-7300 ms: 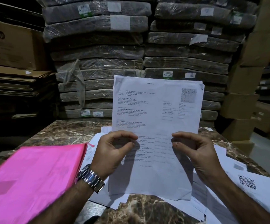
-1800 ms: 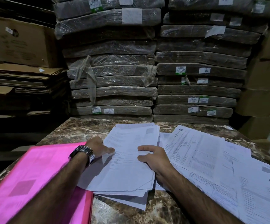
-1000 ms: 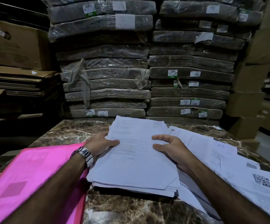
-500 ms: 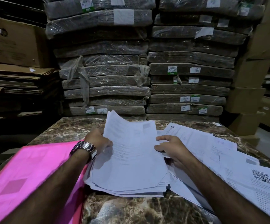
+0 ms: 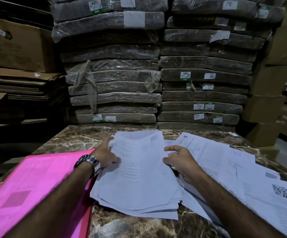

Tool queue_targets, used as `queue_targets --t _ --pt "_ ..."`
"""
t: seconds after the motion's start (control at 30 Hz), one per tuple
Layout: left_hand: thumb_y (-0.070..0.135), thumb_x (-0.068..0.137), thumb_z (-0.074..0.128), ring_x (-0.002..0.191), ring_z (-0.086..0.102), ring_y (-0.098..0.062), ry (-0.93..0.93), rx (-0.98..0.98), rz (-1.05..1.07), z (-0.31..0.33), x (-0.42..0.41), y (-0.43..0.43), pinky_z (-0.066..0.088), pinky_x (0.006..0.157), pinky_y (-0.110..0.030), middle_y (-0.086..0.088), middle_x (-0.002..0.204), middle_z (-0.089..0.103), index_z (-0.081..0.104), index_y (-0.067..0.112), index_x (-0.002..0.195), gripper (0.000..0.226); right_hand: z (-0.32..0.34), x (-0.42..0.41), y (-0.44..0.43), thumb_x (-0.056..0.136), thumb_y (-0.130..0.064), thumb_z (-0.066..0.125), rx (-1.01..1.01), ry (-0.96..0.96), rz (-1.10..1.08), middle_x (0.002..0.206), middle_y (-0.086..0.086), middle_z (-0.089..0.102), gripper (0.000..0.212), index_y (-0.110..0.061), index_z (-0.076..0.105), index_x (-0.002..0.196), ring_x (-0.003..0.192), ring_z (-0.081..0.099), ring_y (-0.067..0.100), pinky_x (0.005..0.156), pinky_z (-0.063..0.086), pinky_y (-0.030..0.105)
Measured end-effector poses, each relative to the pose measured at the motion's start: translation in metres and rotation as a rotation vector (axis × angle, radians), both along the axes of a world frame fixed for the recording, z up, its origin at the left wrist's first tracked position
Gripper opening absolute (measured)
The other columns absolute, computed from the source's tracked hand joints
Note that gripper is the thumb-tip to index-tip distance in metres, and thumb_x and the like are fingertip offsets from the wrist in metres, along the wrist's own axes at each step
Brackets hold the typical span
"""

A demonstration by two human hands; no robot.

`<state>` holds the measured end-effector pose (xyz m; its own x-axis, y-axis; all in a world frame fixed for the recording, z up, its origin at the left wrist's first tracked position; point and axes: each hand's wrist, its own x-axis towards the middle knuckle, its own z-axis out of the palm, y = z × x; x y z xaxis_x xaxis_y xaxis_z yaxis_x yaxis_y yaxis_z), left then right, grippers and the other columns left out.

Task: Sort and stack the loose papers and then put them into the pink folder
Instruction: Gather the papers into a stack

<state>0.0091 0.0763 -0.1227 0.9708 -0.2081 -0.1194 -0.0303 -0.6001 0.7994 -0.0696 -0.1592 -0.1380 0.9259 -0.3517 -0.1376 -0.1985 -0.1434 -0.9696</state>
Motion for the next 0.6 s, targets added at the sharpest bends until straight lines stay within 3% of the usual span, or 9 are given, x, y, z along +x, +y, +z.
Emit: queue_targets --t 0.03,0.07,0.1,0.17,0.23,0.33,0.43,0.6 --pt "0.003 0.076 0.074 0.067 0.063 -0.015 0.035 -0.036 -0.028 -0.002 0.0 0.0 0.042 0.05 -0.017 -0.006 0.1 0.068 0.046 0.018 0.136 0.067 0.0 -0.001 0.001 0.083 0.004 0.066 -0.017 -0.002 0.006 0.074 0.006 0.059 0.033 -0.017 0.064 0.108 0.056 0.059 0.017 0.055 0.045 0.027" --pt "0.002 0.077 0.074 0.058 0.06 -0.012 0.082 -0.083 -0.051 -0.003 0.001 0.0 0.04 0.049 -0.016 -0.003 0.079 0.069 0.059 0.013 0.126 0.053 0.0 -0.001 0.001 0.083 0.003 0.066 -0.027 -0.004 0.009 0.071 0.007 0.059 0.033 -0.017 0.064 0.108 0.058 0.059 0.019 0.056 0.045 0.027" --pt "0.0 0.078 0.072 0.044 0.052 -0.009 0.125 -0.136 -0.073 -0.004 0.001 0.001 0.036 0.044 -0.015 -0.001 0.057 0.063 0.066 0.009 0.117 0.041 0.001 -0.002 0.001 0.083 0.002 0.066 -0.035 -0.006 0.012 0.071 0.008 0.059 0.032 -0.018 0.064 0.109 0.061 0.059 0.02 0.057 0.045 0.027" --pt "-0.003 0.079 0.07 0.031 0.039 -0.006 0.133 -0.198 -0.098 -0.005 0.002 0.002 0.03 0.037 -0.012 0.002 0.041 0.053 0.07 0.009 0.106 0.029 0.002 -0.003 0.0 0.084 -0.001 0.066 -0.053 -0.015 0.021 0.069 0.007 0.058 0.033 -0.018 0.063 0.112 0.059 0.059 0.017 0.055 0.045 0.024" --pt "0.001 0.079 0.072 0.037 0.05 -0.003 0.037 -0.206 -0.122 0.0 0.002 0.004 0.037 0.041 -0.012 0.004 0.059 0.067 0.073 0.019 0.099 0.027 0.005 -0.007 0.0 0.083 -0.004 0.069 -0.079 -0.038 0.039 0.07 0.001 0.053 0.038 -0.018 0.061 0.117 0.054 0.055 0.009 0.049 0.043 0.02" --pt "-0.004 0.078 0.071 0.076 0.068 -0.007 -0.014 -0.436 -0.172 0.008 0.006 0.007 0.056 0.065 -0.019 0.001 0.108 0.071 0.075 0.021 0.094 0.031 0.007 -0.014 0.001 0.084 -0.004 0.07 0.021 -0.109 0.064 0.105 -0.004 0.056 0.047 -0.023 0.058 0.125 0.075 0.067 0.008 0.051 0.051 0.02" --pt "-0.011 0.076 0.068 0.098 0.067 -0.017 -0.019 -0.631 -0.218 0.013 0.007 0.008 0.057 0.082 -0.027 -0.002 0.114 0.07 0.077 0.019 0.09 0.034 0.011 -0.017 0.003 0.086 0.004 0.067 0.283 -0.208 0.136 0.116 -0.012 0.056 0.044 -0.017 0.06 0.124 0.075 0.072 0.0 0.058 0.057 0.02" --pt "-0.016 0.078 0.062 0.088 0.069 -0.015 -0.033 -0.791 -0.239 0.016 0.003 0.006 0.058 0.08 -0.026 -0.003 0.109 0.072 0.074 0.014 0.091 0.034 0.02 -0.013 -0.002 0.086 0.007 0.063 0.403 -0.286 0.159 0.108 -0.007 0.06 0.033 -0.007 0.062 0.116 0.071 0.071 -0.005 0.068 0.06 0.022"
